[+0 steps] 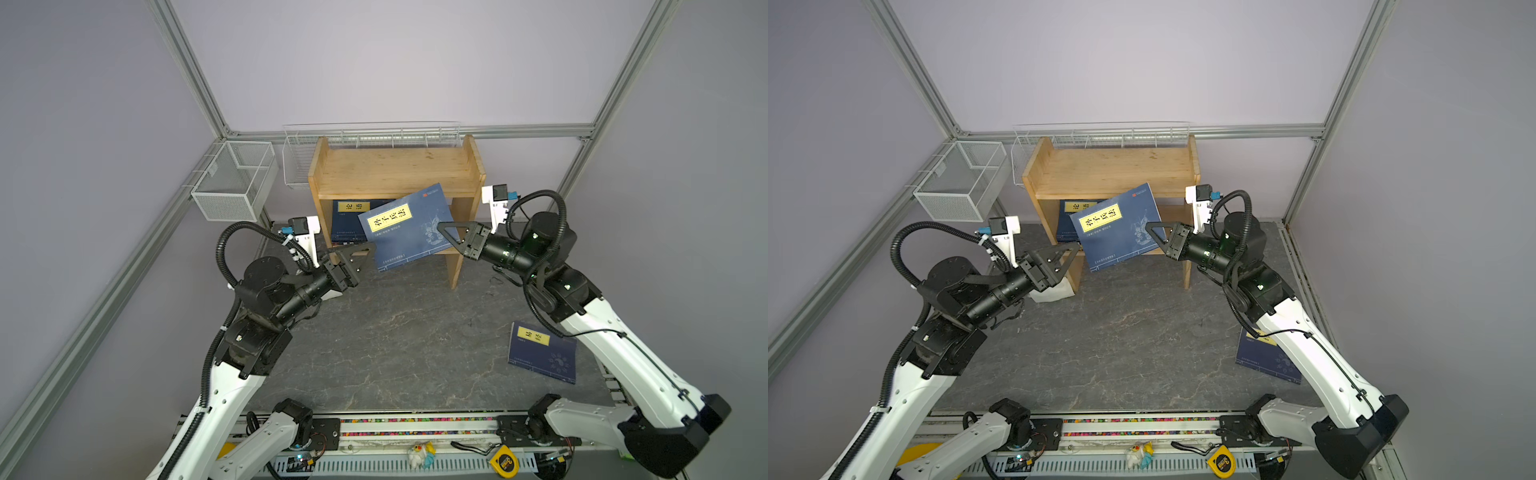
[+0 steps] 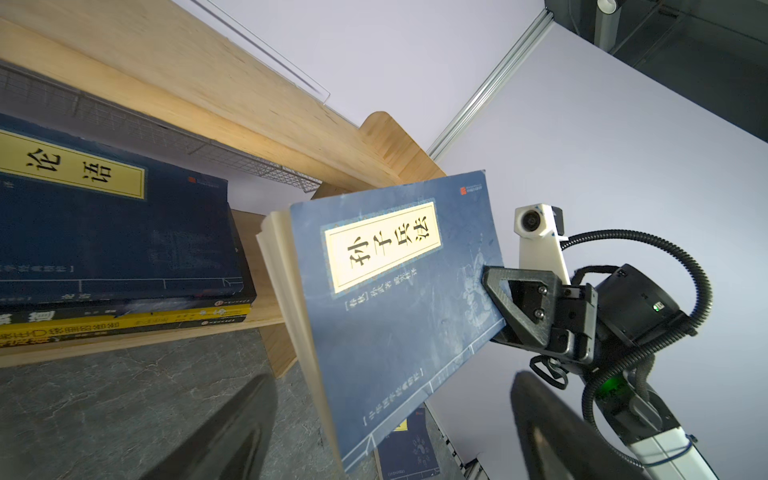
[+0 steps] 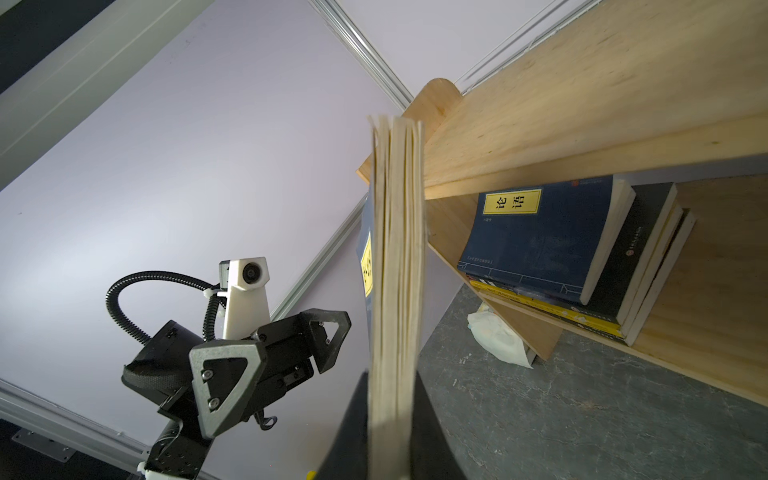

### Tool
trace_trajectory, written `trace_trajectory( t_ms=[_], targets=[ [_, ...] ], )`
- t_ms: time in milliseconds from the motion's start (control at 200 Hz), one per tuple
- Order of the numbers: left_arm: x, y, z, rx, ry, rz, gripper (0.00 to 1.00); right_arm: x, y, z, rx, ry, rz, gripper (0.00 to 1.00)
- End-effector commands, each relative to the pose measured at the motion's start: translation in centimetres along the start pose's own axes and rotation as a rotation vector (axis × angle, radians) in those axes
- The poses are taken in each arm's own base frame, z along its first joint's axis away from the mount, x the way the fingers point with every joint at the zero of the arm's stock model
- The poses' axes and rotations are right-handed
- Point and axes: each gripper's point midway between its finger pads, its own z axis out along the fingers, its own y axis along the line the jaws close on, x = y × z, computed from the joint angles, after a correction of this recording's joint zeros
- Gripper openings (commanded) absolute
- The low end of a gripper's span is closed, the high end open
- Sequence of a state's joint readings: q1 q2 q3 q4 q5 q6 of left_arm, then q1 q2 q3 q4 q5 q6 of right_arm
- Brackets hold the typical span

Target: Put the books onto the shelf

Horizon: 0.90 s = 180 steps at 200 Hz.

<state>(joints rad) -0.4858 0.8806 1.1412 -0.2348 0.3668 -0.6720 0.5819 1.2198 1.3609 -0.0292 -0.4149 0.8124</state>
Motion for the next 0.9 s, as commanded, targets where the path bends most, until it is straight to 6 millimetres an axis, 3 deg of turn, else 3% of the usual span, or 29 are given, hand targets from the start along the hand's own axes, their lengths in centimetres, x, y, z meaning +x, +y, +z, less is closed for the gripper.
trace_trajectory(
  t_ms=[0,245,455,575,745,895],
  targets=[
    [-0.4,-0.8,0.7,0.034,0.007,-0.009,0.88,-2.0,3.5,-0.4,-0.126,-0.074,-0.019,0.15],
    [0.8,1.9,2.2,-0.032,0.021,-0.044,0.83,-2.1,3.6,-0.6,-0.124,-0.085,-0.011,0.14],
    [2.2,-0.7,4.1,0.218,0.078,-0.088,0.82,-1.9,3.5,-0.3,-0.150,-0.087,0.013,0.13],
    [2.8,-1.0,5.2,0.283,0.118,-0.120,0.77,-1.9,3.8,-0.4,-0.180,-0.094,0.020,0.13],
    [2.8,-1.9,5.5,0.378,0.123,-0.143,0.65,-1.8,3.9,-0.4,-0.198,-0.090,0.022,0.13],
    [2.3,-3.1,4.8,0.419,0.106,-0.122,0.41,-1.4,2.1,-0.2,-0.142,-0.089,0.038,0.13]
  ],
)
